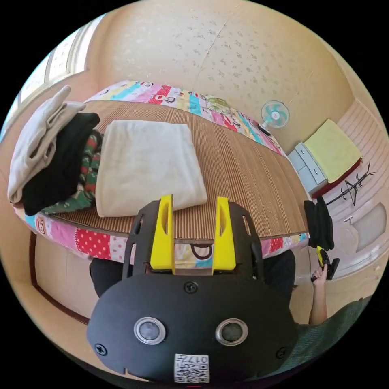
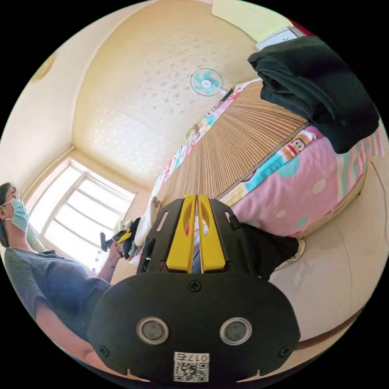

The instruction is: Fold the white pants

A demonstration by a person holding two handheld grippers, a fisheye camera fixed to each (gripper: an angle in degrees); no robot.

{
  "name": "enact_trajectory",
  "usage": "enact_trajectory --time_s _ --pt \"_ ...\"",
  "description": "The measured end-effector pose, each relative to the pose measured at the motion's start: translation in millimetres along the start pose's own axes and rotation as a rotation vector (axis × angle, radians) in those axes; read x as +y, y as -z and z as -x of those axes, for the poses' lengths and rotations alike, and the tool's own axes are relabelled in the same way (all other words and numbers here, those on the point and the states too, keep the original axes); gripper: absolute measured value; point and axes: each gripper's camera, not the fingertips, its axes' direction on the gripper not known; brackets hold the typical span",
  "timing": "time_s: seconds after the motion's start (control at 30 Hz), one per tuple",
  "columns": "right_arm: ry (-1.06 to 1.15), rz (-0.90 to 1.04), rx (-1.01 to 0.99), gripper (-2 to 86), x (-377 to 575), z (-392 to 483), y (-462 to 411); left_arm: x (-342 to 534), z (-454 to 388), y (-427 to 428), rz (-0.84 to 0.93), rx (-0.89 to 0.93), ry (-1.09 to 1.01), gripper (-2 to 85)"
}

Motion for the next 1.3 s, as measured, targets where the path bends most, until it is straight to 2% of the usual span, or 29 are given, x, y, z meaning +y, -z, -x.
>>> enact_trajectory --time_s 0.07,0.13,0.27,0.33,0.37,0.43,0.5,0.63,0.67,0.73,0.8,0.87,0.97,1.03,1.13,1.2,1.3 --pt "0.031 0.040 -0.005 0.4 6 13 -21 -9 11 -32 0.088 -0.017 0.025 15.9" --pt "0.044 0.038 -0.022 0.4 7 21 -29 -6 26 -94 0.303 -0.053 0.106 14.8" --pt "0.096 0.039 -0.077 0.3 8 45 -34 1 24 -105 0.278 -0.067 0.135 7.9" --pt "0.121 0.063 -0.048 0.4 11 55 -35 2 20 -87 0.205 0.108 0.158 1.2" --pt "0.128 0.080 -0.020 0.4 14 60 -37 2 16 -81 0.176 0.171 0.149 0.7" --pt "0.128 0.101 0.008 0.4 19 65 -42 3 -13 -58 0.085 0.375 0.068 -0.5" --pt "0.121 0.109 0.002 0.3 25 68 -51 7 -49 -42 0.045 0.469 -0.033 -0.8" --pt "0.115 0.114 -0.078 0.4 37 73 -82 39 -141 -37 0.078 0.653 -0.305 -0.7" --pt "0.110 0.124 -0.096 0.4 41 74 -93 47 -154 -42 0.108 0.648 -0.342 -0.7" --pt "0.104 0.147 -0.114 0.4 46 77 -109 85 -199 -74 0.292 0.566 -0.525 -0.3" --pt "0.104 0.176 -0.125 0.4 51 82 -122 118 -213 -85 0.364 0.594 -0.625 -0.2" --pt "0.127 0.225 -0.100 0.4 58 91 -134 144 -207 -77 0.319 0.657 -0.648 0.0" --pt "0.152 0.303 0.002 0.4 66 96 -143 155 -161 -56 0.157 0.600 -0.488 1.4" --pt "0.158 0.331 0.045 0.4 70 97 -148 134 -105 -43 0.039 0.469 -0.253 5.8" --pt "0.159 0.336 0.025 0.3 73 100 -161 95 -40 -28 -0.112 0.269 -0.025 14.2" --pt "0.172 0.326 -0.014 0.3 74 106 -171 69 -15 -30 -0.174 0.189 0.055 16.1" --pt "0.209 0.346 -0.050 0.4 77 121 -197 15 6 -73 -0.091 0.195 0.139 15.9"
